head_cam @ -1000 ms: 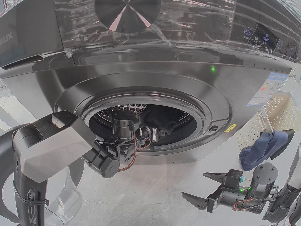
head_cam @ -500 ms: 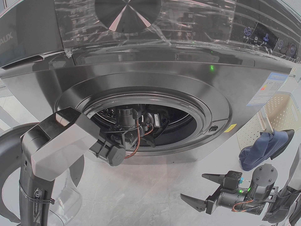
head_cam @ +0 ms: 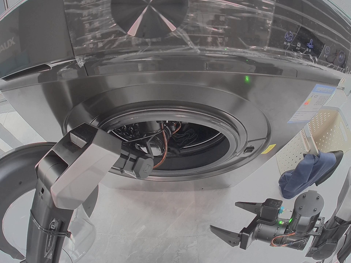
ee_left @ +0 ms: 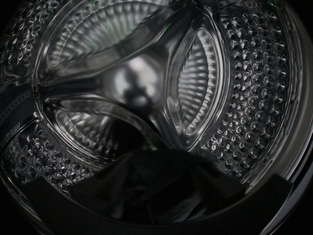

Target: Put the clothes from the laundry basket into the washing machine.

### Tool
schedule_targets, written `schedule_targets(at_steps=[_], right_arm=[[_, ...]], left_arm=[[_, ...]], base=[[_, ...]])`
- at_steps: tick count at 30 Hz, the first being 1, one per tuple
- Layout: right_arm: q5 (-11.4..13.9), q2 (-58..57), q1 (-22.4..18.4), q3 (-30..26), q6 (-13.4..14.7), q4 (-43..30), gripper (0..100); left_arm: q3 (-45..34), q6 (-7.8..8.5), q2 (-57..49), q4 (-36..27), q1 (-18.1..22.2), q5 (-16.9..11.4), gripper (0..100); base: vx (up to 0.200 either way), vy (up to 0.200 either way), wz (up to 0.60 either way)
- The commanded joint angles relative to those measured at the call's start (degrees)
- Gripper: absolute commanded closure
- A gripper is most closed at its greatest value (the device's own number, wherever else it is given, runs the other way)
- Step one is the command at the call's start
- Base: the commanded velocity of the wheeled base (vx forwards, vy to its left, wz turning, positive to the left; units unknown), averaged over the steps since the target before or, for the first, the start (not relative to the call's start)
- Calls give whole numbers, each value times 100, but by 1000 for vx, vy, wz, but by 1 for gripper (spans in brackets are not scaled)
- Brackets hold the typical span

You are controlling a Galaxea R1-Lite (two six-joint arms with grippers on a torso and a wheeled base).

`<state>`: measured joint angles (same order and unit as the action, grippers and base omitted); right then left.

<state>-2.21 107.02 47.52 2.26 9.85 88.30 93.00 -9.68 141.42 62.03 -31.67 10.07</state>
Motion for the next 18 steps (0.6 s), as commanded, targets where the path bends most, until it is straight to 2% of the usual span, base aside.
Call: schedule_targets(at_steps=[1, 8, 18], right_arm=[[1, -6, 3, 3, -1, 3, 0], [1, -15, 3, -6, -1, 3, 0], [1, -15, 12, -6, -1, 3, 0]], left_arm=[[-124, -8, 17, 20, -23, 4, 0], [-1293, -16, -642, -235, -129, -75, 0], [-2155, 28, -924, -446, -155, -102, 0]], base=[[0, 0, 0], [0, 0, 0], [0, 0, 0]])
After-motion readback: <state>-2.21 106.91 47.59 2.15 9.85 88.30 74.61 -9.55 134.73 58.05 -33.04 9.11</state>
